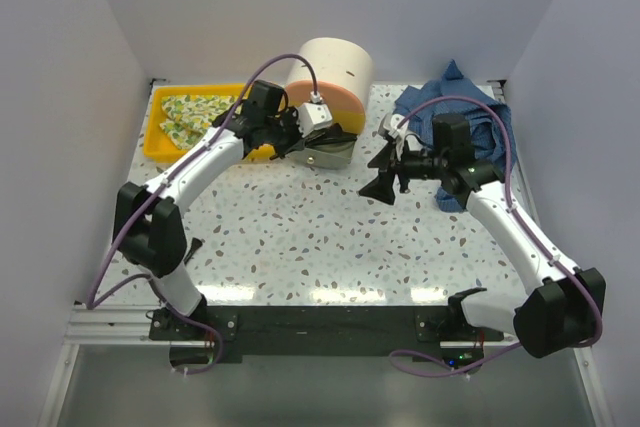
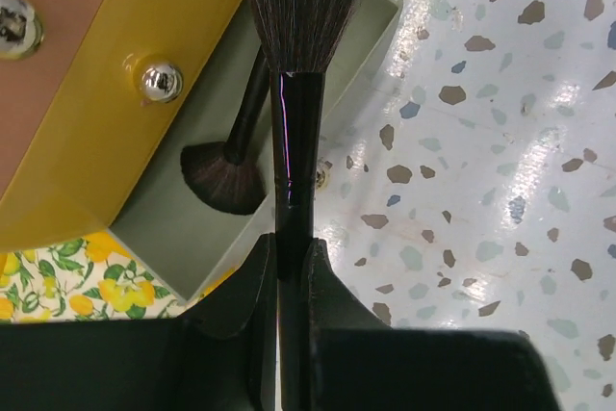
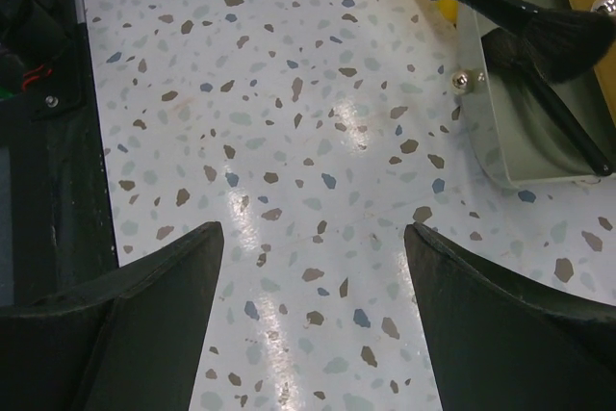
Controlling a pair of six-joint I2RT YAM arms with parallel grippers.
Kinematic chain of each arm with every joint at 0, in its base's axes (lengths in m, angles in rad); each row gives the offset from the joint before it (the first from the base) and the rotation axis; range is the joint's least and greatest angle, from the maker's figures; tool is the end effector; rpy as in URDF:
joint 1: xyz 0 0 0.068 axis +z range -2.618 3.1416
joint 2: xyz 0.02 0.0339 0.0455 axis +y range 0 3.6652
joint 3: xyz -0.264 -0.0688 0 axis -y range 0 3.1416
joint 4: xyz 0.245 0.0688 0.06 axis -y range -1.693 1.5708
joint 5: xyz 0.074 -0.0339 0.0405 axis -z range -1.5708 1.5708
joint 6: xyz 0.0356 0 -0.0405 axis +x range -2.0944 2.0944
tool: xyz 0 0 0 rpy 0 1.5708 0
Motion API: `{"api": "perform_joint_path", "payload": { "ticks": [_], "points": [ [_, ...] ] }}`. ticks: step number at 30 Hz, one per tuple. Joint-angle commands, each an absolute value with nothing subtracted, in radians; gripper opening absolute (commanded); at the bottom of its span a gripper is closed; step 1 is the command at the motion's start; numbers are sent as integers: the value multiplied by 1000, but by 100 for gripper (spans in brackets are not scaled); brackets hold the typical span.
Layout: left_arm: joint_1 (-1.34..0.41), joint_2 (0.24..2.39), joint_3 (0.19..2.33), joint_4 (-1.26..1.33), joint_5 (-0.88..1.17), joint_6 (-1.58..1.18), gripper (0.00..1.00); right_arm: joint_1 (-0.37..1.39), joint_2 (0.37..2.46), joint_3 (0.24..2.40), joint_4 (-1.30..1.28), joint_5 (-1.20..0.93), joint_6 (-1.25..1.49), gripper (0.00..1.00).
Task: Organize the makeup
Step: Place the makeup brush in the drawer.
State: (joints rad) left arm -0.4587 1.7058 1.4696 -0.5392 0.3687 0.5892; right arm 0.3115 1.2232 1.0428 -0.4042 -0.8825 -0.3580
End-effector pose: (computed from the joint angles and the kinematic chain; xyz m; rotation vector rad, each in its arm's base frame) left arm 0.3389 -0.1817 0.3011 1.3081 1.9034 -0.3654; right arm 0.2414 0.1066 0.3235 -1.1259 1.7061 0.9108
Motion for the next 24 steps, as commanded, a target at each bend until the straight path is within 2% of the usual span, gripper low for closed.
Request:
{"api": "perform_joint_path", "payload": {
  "ticks": [1,12,18,24],
  "points": [
    [-469,1766,1587,-592,342,764,0,302,1200,1066,-397,-916,-361,80],
    [-469,1950,1761,-629,296,991,1,287,1210,1063,-391,-930,-354,80],
    [-469,1997,1793,-597,308,1009,7,275,1213,1063,-391,-934,-351,80],
    [-469,2028,1816,-577,298,1003,25,272,1219,1061,-384,-940,-347,80]
  ]
}}
